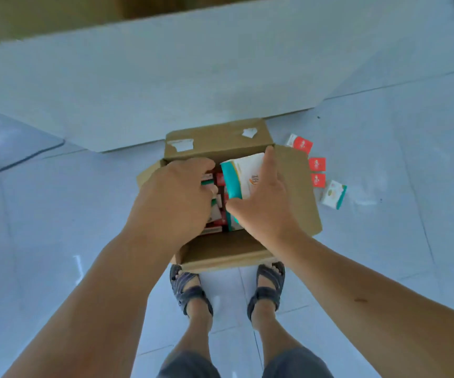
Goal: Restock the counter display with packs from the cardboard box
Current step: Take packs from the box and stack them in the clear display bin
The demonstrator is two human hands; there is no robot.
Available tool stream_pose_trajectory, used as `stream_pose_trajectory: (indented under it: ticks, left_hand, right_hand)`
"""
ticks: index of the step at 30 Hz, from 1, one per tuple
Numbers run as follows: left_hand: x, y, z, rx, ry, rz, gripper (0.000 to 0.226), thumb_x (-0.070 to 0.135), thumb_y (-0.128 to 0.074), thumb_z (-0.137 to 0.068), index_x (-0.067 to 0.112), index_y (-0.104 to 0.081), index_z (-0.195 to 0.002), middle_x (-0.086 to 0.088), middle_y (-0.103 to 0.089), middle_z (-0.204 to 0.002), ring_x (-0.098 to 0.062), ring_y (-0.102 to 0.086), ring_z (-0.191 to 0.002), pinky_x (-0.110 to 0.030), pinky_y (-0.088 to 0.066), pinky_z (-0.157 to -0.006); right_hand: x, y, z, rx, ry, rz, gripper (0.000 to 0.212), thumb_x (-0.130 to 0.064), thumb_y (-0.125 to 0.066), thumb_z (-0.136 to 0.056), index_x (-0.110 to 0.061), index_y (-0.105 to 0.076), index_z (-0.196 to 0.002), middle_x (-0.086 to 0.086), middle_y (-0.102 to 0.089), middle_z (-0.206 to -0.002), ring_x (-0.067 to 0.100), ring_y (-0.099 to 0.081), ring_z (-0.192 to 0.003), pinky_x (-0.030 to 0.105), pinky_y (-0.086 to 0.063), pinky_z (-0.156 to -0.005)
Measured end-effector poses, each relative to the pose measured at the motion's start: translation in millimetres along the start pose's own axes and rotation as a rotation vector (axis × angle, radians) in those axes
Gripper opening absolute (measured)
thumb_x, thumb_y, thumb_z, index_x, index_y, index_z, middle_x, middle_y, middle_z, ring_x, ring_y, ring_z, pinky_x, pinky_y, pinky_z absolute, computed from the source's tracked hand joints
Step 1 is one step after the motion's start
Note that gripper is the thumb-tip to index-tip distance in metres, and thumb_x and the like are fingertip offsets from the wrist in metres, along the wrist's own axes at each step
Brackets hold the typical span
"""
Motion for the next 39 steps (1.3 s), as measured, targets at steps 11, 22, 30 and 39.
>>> stream_pose_trajectory:
  ticks: [11,22,30,39]
  left_hand:
    - [126,208,173,0.106,-0.121,0.351,0.032,0.035,-0.057,-0.093,0.039,-0.061,-0.124,0.014,-0.061,-0.12,-0.008,-0.061,-0.101,-0.021,-0.048,-0.079]
    - [212,355,270,0.009,-0.251,0.562,0.01,0.029,-0.059,-0.095,0.033,-0.067,-0.095,0.011,-0.073,-0.09,-0.008,-0.07,-0.084,-0.033,-0.062,-0.071]
    - [220,421,296,-0.092,-0.316,0.749,0.011,0.024,-0.059,-0.096,0.021,-0.068,-0.102,-0.001,-0.076,-0.092,-0.015,-0.074,-0.084,-0.039,-0.062,-0.073]
    - [236,453,292,-0.099,-0.316,0.937,0.026,0.016,-0.061,-0.094,0.027,-0.063,-0.117,-0.007,-0.074,-0.105,-0.022,-0.073,-0.095,-0.044,-0.06,-0.077]
  right_hand:
    - [-186,208,195,0.011,0.216,0.181,0.111,-0.047,-0.066,-0.072,-0.046,0.016,-0.147,-0.006,-0.042,-0.128,0.018,-0.05,-0.114,0.033,-0.048,-0.091]
    - [-323,337,307,0.073,0.368,0.119,0.108,-0.052,-0.066,-0.071,-0.053,0.01,-0.148,-0.019,-0.032,-0.144,0.007,-0.043,-0.126,0.033,-0.045,-0.101]
    - [-370,369,318,-0.124,0.337,-0.643,0.029,-0.024,-0.073,-0.084,-0.035,-0.065,-0.11,-0.009,-0.076,-0.093,0.018,-0.075,-0.084,0.036,-0.058,-0.072]
    - [-426,423,301,-0.073,0.56,-0.371,0.039,-0.036,-0.075,-0.081,-0.031,-0.064,-0.118,-0.007,-0.073,-0.105,0.013,-0.073,-0.089,0.04,-0.062,-0.072]
Point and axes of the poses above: each hand's wrist, its own z-axis away from the middle knuckle, its own y-axis out of the back of the hand, x = y × z, the point moved 10 cm from there along -z, towards the middle knuckle
